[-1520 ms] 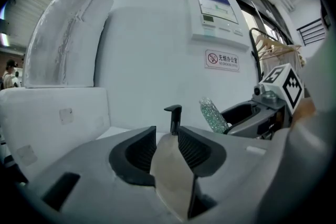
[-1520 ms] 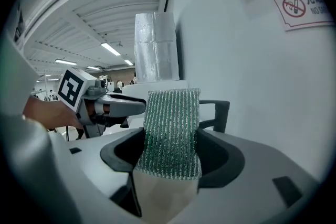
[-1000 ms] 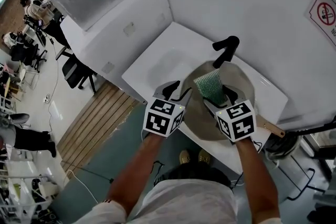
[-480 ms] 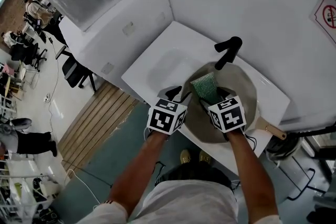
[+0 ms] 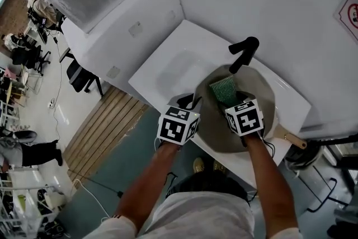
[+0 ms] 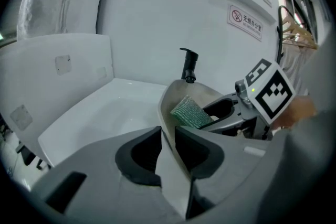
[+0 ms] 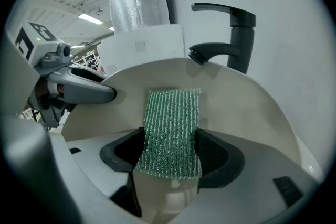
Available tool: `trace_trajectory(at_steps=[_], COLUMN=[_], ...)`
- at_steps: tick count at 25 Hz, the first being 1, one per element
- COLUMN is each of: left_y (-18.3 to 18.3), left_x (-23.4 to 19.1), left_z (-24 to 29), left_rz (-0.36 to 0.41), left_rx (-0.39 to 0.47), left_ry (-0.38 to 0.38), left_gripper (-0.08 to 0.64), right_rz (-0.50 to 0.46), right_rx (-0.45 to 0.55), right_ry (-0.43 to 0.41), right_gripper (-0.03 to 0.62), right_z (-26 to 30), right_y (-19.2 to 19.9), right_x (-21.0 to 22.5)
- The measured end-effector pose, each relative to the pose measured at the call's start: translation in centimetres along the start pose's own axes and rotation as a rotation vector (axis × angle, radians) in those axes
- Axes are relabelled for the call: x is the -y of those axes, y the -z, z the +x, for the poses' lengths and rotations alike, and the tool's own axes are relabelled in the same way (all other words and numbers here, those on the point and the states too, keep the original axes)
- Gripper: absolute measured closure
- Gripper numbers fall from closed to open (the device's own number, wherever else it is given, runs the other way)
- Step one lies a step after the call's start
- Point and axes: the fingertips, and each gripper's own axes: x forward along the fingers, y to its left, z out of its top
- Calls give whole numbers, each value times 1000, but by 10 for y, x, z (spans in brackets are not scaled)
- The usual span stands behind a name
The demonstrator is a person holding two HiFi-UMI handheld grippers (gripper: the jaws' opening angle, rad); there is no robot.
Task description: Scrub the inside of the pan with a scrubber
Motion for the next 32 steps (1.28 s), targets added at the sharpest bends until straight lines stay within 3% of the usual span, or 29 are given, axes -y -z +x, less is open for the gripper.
trace_trajectory(at_steps=[16, 23, 32], left_y=[0, 0, -1], left_x=[-1, -1, 0], left_z=[0, 0, -1], left_rz=[-27, -34, -41], left_rx=[15, 23, 26], left_ry=[1, 5, 9], left_gripper=[474, 474, 474], right_rz=[21, 1, 17], right_rx=[-46, -7, -72], right_ry=[139, 71, -14], right_gripper=[288, 288, 288], right_z=[-34, -46, -23], right_y=[17, 4, 22], right_x=[53, 10, -36])
